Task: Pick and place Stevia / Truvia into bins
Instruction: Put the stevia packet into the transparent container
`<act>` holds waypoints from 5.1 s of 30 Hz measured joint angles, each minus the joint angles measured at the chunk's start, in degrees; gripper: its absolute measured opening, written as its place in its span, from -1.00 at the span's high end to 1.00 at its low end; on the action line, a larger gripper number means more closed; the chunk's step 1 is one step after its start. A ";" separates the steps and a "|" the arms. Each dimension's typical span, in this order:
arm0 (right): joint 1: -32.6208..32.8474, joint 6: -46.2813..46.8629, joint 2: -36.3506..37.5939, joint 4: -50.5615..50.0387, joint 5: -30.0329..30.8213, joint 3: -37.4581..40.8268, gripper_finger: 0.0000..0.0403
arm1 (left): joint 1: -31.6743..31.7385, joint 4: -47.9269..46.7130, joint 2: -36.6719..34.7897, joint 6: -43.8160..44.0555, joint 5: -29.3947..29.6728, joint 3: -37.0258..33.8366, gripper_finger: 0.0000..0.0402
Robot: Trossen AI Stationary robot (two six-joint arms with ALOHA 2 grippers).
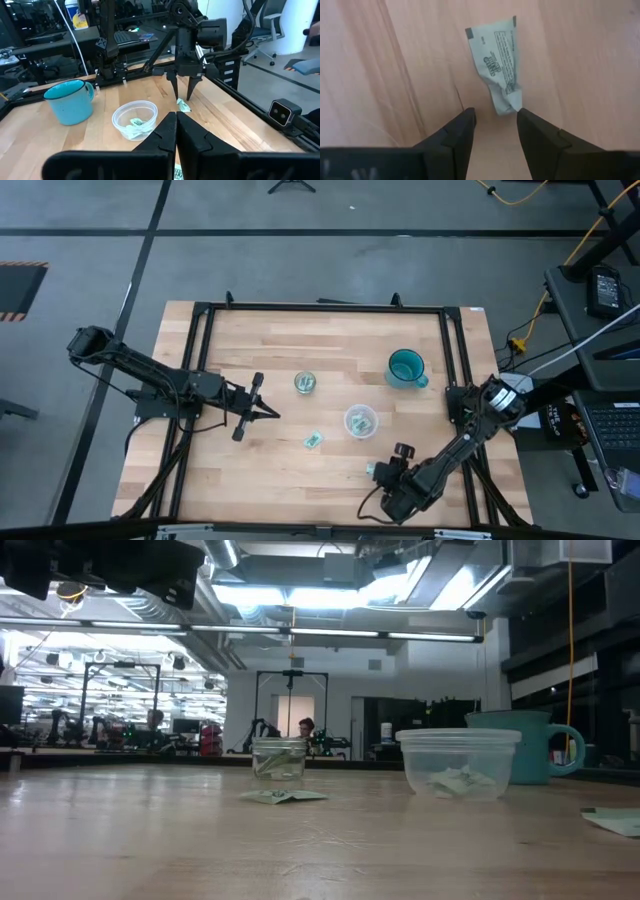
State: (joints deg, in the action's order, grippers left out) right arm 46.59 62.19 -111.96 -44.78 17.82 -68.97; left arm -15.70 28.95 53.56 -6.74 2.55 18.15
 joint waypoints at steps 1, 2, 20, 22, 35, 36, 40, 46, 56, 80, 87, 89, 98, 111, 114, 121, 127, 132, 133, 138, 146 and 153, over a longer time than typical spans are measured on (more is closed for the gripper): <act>-0.19 -0.13 0.00 -0.05 -0.11 0.00 0.23 | 0.00 0.00 0.00 0.00 0.00 0.00 0.99; -0.28 -0.15 0.02 -0.24 -0.12 -0.02 0.23 | 0.00 0.00 0.00 0.02 0.00 0.00 0.98; -0.59 -1.63 -0.07 -2.35 0.63 -0.02 0.23 | 0.02 -0.02 0.00 0.04 0.00 0.00 0.96; -0.59 -2.09 -0.09 -2.32 1.47 0.00 0.23 | 0.00 -0.04 0.00 0.02 0.00 0.00 0.96; -0.64 -5.95 -0.17 0.06 3.83 0.17 0.25 | 0.00 -0.04 0.00 0.06 -0.01 0.00 0.96; -0.64 -5.94 -0.17 0.19 3.82 0.17 0.28 | 0.01 -0.04 0.00 0.02 0.00 0.00 0.96; -0.70 -5.92 -0.20 0.69 3.27 0.15 0.48 | 0.00 -0.04 0.00 0.04 0.00 0.00 0.96; -0.74 -5.55 -0.24 0.75 3.15 0.15 0.94 | 0.00 -0.04 0.00 0.02 0.00 0.00 0.96; -1.68 -5.70 2.73 0.19 3.40 0.28 0.99 | 0.00 -0.12 0.00 0.00 0.00 0.00 0.96; -10.50 -33.94 30.35 29.31 11.26 21.51 1.00 | 0.01 -1.26 0.02 -0.07 0.00 -0.02 0.96; -15.77 -38.57 33.42 29.21 8.16 22.67 1.00 | 0.00 -2.41 0.18 -0.06 1.92 -0.02 0.96; -17.91 -39.69 33.42 28.49 5.48 22.67 1.00 | 0.02 -2.51 0.22 -0.04 3.46 -0.02 0.96; -26.87 -40.07 33.40 25.97 -6.72 22.67 1.00 | 0.09 -2.70 0.22 0.00 9.55 -0.02 0.96; -28.76 -36.70 27.18 20.30 -8.63 20.72 1.00 | 0.07 -3.61 0.22 1.44 9.83 -0.02 0.96; -28.83 -37.06 25.12 18.13 -8.55 17.86 1.00 | 0.07 -3.63 0.22 1.49 9.82 -0.02 0.96; -28.83 -36.89 19.75 11.99 -8.45 13.63 1.00 | 0.07 -3.68 0.22 1.51 9.81 -0.02 0.97; -28.81 -37.64 18.36 11.92 -8.43 12.59 0.94 | 0.07 -3.69 0.22 1.68 9.81 -0.02 0.96; -28.81 -38.42 18.36 11.90 -8.34 12.59 0.86 | 0.07 -3.72 0.22 1.98 9.81 -0.02 0.96; -28.81 -38.49 18.36 11.90 -8.26 12.59 0.84 | 0.07 -3.72 0.22 2.36 9.81 -0.02 0.96; -28.81 -39.52 18.36 11.88 -6.88 12.59 0.71 | 0.07 -4.76 0.22 3.10 9.81 -0.02 0.97; -28.80 -40.07 20.45 9.23 -6.29 12.59 0.46 | 0.07 -5.68 0.22 4.48 9.81 -0.02 0.97; -26.80 -41.82 27.84 8.61 3.21 12.59 0.61 | 0.07 -5.30 0.22 3.13 9.84 -0.02 0.89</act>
State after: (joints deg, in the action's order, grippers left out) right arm 19.79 20.37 -84.12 -36.18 21.03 -56.38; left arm -15.64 23.65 53.78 -3.61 12.38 18.13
